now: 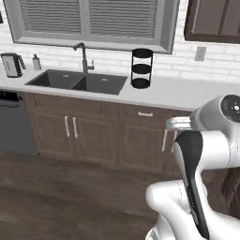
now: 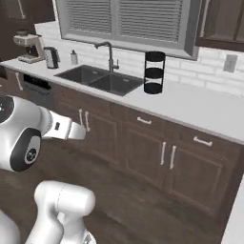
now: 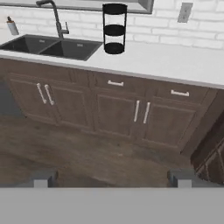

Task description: Navigate to the fridge.

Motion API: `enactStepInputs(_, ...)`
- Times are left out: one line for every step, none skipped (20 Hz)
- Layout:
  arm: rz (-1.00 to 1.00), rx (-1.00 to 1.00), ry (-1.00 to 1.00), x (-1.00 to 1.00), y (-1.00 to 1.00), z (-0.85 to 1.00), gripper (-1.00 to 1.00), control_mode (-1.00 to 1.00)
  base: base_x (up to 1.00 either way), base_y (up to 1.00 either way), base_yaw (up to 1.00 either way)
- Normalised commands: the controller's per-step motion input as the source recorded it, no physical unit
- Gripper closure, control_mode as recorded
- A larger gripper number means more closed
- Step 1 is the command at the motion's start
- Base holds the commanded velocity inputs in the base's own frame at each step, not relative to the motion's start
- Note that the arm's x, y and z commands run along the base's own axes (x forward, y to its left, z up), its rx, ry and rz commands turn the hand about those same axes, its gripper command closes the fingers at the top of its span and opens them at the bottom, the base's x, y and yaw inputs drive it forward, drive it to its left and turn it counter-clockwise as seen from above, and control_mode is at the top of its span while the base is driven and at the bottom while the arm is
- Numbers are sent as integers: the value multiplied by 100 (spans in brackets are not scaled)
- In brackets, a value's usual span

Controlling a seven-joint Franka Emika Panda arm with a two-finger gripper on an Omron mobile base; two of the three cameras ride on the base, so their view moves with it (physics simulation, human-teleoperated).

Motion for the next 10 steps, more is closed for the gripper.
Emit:
enactStepInputs(0,0,0,0,0,0,-100,100,0,0,100)
enactStepInputs(0,0,0,0,0,0,-100,100,0,0,100)
enactStepInputs(0,0,0,0,0,0,-100,100,0,0,100)
enactStepInputs(0,0,0,0,0,0,-100,100,0,0,100)
enactStepInputs(0,0,0,0,0,0,-100,100,0,0,100)
enactStepInputs(0,0,0,0,0,0,-100,100,0,0,100)
enactStepInputs(0,0,0,0,0,0,-100,100,0,0,100)
enactStepInputs(0,0,0,0,0,0,-100,100,0,0,100)
enactStepInputs(0,0,0,0,0,0,-100,100,2,0,100)
enactStepInputs(0,0,0,0,0,0,-100,100,100,-4,77)
